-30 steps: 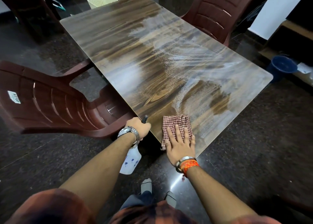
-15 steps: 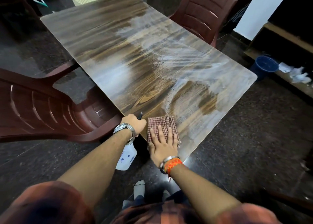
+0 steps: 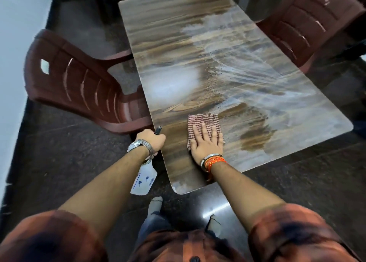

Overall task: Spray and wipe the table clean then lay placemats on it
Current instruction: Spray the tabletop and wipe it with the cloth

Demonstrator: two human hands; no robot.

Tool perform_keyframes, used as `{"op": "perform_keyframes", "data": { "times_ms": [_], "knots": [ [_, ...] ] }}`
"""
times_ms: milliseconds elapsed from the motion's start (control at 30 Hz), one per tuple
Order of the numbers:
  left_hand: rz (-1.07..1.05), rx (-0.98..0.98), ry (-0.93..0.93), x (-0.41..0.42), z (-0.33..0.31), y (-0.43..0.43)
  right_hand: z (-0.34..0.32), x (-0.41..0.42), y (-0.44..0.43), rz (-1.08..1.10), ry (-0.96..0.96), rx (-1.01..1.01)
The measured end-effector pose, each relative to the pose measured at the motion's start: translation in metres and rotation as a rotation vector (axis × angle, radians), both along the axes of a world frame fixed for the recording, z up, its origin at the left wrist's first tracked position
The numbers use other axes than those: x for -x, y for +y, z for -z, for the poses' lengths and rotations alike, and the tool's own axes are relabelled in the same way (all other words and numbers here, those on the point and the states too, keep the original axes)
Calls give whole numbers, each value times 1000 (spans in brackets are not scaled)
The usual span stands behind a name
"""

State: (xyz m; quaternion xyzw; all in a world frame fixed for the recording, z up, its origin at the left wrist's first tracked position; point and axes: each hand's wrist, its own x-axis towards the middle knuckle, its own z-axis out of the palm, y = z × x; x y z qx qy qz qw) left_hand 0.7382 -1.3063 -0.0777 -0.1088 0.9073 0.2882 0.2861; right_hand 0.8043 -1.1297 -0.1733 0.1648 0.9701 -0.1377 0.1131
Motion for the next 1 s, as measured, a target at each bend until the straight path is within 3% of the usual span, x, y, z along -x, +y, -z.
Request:
{"op": "perform_keyframes", "data": {
  "times_ms": [100, 267, 367, 667, 767, 833, 1000],
  "knots": [
    [-96, 29, 15, -26, 1, 0, -5, -2, -13, 4, -31, 40],
    [-148, 82, 16, -50, -3, 0, -6, -18, -64, -489, 34, 101],
    [-171, 83, 31, -44, -6, 1, -3, -9, -48, -543, 66, 65],
    [-215, 69, 30, -34, -10, 17, 9, 48, 97, 41, 29, -20],
    [-218, 68, 12, -28, -11, 20, 4, 55, 100, 159, 10, -1],
    [-224, 67, 4, -25, -9, 22, -1, 46, 75, 57, 16, -2],
    [-247, 96, 1, -29, -2, 25, -5, -30, -13, -516, 21, 99]
  ]
}}
